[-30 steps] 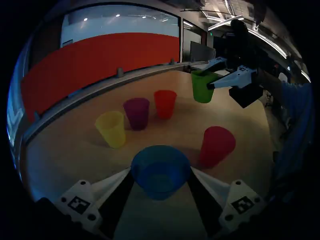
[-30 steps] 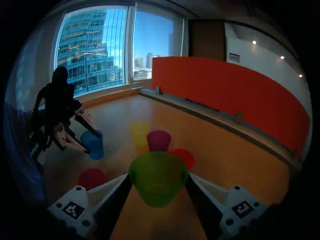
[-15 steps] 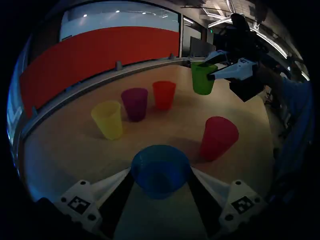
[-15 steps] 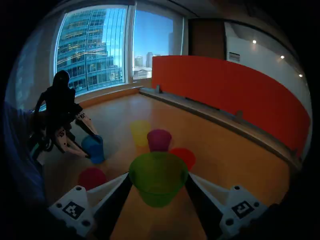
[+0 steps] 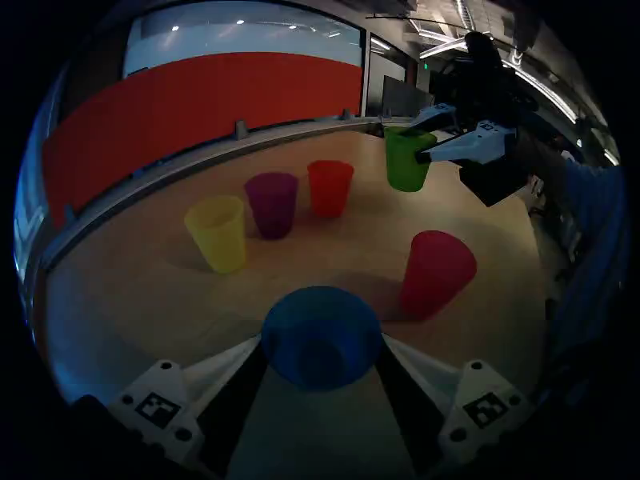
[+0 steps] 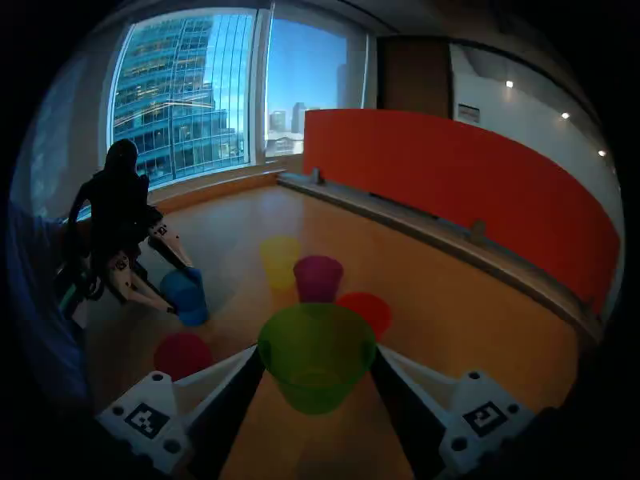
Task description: Pour water
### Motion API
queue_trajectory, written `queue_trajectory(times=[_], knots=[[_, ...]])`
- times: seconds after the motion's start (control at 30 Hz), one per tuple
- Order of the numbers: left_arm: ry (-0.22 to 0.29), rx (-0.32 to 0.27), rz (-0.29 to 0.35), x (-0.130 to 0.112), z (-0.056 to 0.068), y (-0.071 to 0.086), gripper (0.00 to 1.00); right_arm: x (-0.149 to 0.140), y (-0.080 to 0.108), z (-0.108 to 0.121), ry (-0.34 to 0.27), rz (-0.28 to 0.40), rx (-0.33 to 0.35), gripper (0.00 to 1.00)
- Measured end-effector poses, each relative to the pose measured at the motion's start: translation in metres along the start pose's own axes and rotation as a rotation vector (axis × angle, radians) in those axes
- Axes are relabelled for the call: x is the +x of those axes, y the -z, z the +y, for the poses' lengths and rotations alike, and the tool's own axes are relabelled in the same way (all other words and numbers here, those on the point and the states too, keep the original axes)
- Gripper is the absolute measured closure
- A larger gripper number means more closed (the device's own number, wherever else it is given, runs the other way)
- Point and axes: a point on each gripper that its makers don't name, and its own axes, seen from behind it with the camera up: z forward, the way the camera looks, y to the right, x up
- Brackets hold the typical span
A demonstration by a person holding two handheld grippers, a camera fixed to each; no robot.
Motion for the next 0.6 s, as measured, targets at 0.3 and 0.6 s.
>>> queue_trajectory(times=[0.3, 0.6], knots=[[-0.011, 0.007, -0.012, -0.002, 0.0, 0.001, 0.12, -0.002, -0.004, -0.004, 0.003, -0.002, 0.003, 0.08], [-0.001, 0.008, -0.022, -0.007, 0.001, 0.004, 0.02, -0.012, -0.01, -0.007, 0.012, -0.018, 0.003, 0.08]])
